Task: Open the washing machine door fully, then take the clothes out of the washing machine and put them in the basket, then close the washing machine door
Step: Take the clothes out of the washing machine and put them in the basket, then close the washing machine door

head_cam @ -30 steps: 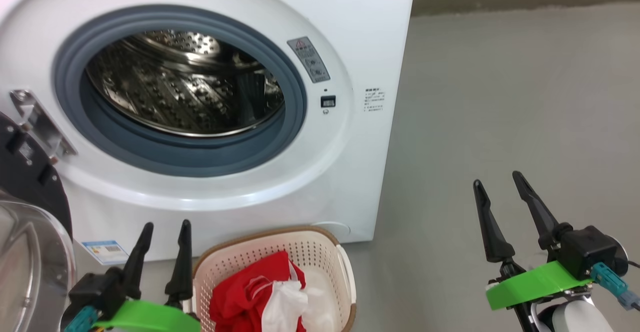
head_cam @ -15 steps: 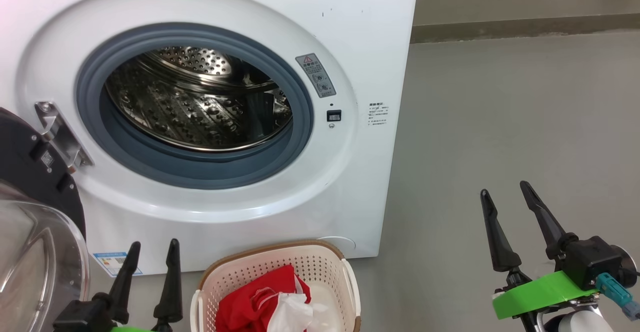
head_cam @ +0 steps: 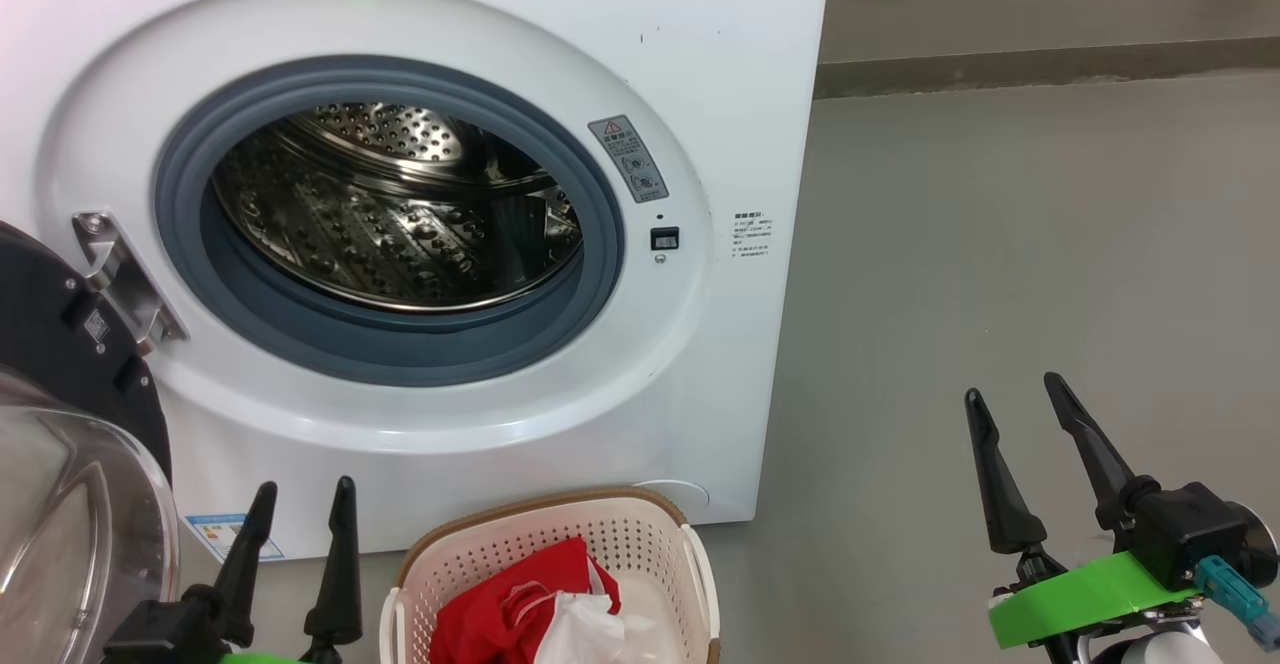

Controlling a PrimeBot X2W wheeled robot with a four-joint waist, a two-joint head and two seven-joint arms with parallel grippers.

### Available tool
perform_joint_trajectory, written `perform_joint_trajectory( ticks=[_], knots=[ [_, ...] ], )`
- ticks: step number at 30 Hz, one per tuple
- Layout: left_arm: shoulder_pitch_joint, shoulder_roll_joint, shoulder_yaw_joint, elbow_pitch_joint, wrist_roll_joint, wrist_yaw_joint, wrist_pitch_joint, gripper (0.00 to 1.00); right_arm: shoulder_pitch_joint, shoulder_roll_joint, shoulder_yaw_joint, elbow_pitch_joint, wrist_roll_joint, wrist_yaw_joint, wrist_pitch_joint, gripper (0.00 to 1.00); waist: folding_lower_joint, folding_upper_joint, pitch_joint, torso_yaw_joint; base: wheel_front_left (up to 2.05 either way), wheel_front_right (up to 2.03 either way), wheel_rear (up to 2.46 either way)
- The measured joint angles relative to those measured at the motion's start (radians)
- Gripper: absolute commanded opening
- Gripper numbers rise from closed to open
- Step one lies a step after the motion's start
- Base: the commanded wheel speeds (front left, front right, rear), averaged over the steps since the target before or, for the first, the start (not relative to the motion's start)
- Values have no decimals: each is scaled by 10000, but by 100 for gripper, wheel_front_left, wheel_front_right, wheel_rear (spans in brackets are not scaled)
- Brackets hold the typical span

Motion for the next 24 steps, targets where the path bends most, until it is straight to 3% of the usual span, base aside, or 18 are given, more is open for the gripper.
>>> perform_joint_trajectory(
  ticks=[13,24],
  knots=[
    [0,2,-12,54,276,10,0,100,0,4,-61,-6,-10,0,0,100,0,0,49,2,-19,25,-5],
    [0,0,-12,94,236,10,0,100,0,10,-67,2,-10,0,0,100,0,0,35,2,-150,169,-19]
  ],
)
